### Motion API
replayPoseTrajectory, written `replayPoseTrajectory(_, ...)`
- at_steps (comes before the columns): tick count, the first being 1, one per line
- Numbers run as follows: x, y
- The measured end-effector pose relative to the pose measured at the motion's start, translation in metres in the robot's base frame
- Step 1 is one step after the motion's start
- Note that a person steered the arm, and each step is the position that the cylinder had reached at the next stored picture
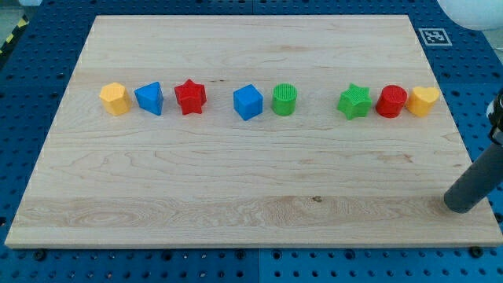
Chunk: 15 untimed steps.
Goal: Point at the green star
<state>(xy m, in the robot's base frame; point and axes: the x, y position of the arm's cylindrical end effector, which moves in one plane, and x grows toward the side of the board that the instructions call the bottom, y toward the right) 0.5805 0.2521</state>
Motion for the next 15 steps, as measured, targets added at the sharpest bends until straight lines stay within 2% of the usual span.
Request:
replayPoseTrajectory(1,-0.002,0.000)
replayPoseTrajectory(2,-0.051,-0.027)
replayPoseTrajectory(3,-0.073,-0.054)
replayPoseTrajectory(4,-0.076,-0.056)
replayPoseTrajectory(5,-0.108,-0.084)
replayPoseTrajectory(6,-0.119,-0.093)
replayPoseTrajectory(9,-0.108,-0.097)
replayPoseTrajectory(11,-0.108,-0.139)
replayPoseTrajectory(13,-0.154,-0.141)
replayPoseTrajectory(14,-0.158,-0.141)
replayPoseTrajectory(15,-0.188,-0.144)
